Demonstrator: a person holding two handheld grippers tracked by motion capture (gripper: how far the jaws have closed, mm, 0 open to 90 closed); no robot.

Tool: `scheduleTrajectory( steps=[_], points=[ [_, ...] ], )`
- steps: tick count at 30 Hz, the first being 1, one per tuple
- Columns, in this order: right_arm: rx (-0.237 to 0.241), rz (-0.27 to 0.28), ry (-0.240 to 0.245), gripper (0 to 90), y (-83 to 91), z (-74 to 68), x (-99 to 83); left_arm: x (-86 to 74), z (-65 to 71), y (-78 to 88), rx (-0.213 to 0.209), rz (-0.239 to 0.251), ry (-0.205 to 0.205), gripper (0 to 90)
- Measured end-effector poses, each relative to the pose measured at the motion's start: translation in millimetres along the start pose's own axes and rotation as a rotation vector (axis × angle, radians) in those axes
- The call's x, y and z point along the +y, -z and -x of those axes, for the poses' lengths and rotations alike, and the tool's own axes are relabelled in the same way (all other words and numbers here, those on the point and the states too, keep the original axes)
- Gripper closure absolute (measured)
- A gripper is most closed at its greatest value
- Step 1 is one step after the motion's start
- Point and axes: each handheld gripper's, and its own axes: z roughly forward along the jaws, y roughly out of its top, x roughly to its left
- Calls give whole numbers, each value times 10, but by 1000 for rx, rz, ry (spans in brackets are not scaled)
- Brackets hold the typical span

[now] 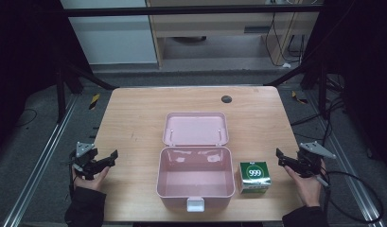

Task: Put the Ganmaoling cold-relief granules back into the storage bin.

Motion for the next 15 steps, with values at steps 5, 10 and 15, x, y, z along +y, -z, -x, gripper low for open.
scheduleTrajectory(
  steps=[5,10,15],
  points=[
    [24,5,13,108,32,0,60,-5,13,-5,-5,-3,-6,177],
    [40,20,30,114,61,-20,122,-17,17,-25,-9,-18,-10,188],
    [67,43,56,109,133,-79,251,-18,41,-42,-13,-32,-23,195]
  ],
)
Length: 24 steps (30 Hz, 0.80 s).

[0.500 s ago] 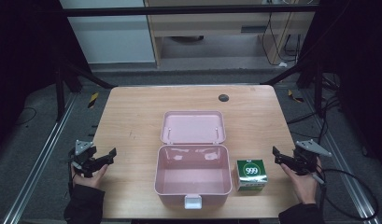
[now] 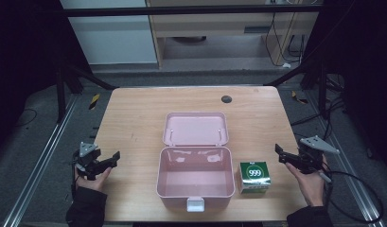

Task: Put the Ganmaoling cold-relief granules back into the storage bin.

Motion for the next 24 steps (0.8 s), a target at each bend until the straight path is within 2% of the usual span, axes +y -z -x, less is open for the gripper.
scheduleTrajectory(
  steps=[3,8,11,12,13,14,16,17,18,23,24],
  points=[
    [21,20,37,109,51,-46,141,-4,8,-17,-2,-7,-4,197],
    [56,36,59,114,83,-86,284,-8,16,-37,-3,-19,-11,200],
    [104,6,93,128,84,-119,417,-11,22,-46,-6,-24,-9,201],
    [104,6,93,128,84,-119,417,-11,22,-46,-6,-24,-9,201],
    [135,0,107,128,89,-139,480,-11,22,-48,-6,-26,-10,201],
    [147,1,112,128,93,-150,509,-11,22,-50,-6,-28,-11,201],
    [161,-2,116,128,102,-161,540,-12,23,-53,-8,-31,-13,201],
    [172,-1,140,125,105,-172,596,-12,24,-55,-9,-33,-14,202],
    [172,-1,140,125,105,-172,596,-13,26,-58,-10,-34,-14,202],
    [200,-13,211,118,125,-227,757,-13,32,-65,-10,-38,-21,204],
    [200,-13,211,118,125,-227,757,-13,32,-66,-10,-39,-25,204]
  ],
)
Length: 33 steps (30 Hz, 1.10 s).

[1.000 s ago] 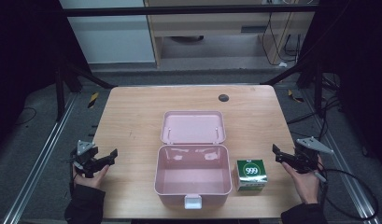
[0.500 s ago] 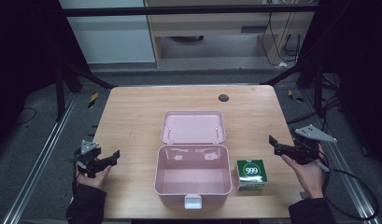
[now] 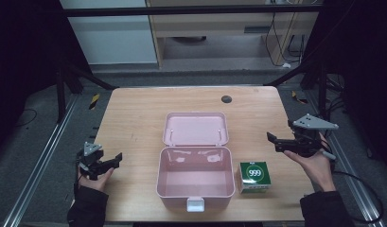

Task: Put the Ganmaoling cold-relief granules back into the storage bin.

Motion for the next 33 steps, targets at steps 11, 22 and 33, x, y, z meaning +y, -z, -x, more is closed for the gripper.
scheduleTrajectory(
  steps=[11,22,33],
  points=[
    [132,-114,178,112,-61,-169,197,-2,12,-12,-5,-9,-14,207],
    [237,-202,297,85,-74,-286,241,-1,30,-25,-7,-20,-27,207],
    [347,-308,405,55,-110,-417,209,-1,38,-34,-11,-27,-33,207]
  ],
)
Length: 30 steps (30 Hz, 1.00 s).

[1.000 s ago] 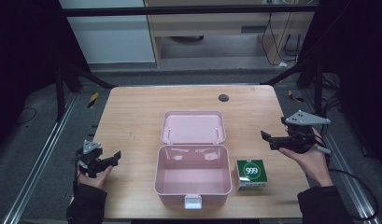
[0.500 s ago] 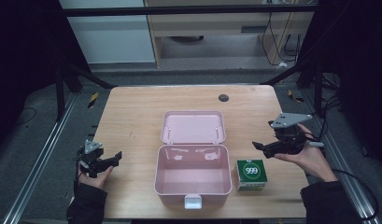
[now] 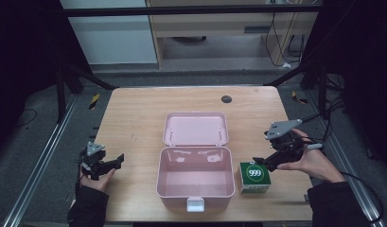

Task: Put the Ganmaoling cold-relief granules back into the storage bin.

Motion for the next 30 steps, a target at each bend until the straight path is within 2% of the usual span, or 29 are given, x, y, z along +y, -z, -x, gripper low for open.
scheduleTrajectory(
  steps=[5,7,8,9,10,12,15,18,22,26,30],
  points=[
    [27,-26,26,45,-31,-24,5,-1,5,-1,-1,0,-2,207],
    [44,-36,38,48,-49,-25,14,-2,4,-20,-15,1,3,208],
    [44,-36,38,48,-49,-25,14,4,6,-36,-18,-6,-4,208],
    [38,-48,39,48,-55,-26,23,14,12,-48,-2,-16,-13,203],
    [21,-67,56,52,-49,-22,41,26,6,-36,-9,-5,1,199],
    [24,-62,52,53,-41,-24,46,30,9,-26,-11,4,7,199],
    [34,-80,68,52,-30,-50,47,29,30,-25,-8,2,-11,201],
    [50,-89,76,49,-34,-66,45,27,30,-16,-7,3,-12,201],
    [100,-117,117,39,-86,-101,34,26,5,-19,-7,5,-4,202],
    [123,-136,139,36,-150,-123,26,23,3,-31,-8,-2,-7,201],
    [157,-181,164,33,-222,-157,17,26,3,-24,-7,2,-7,201]
  ],
)
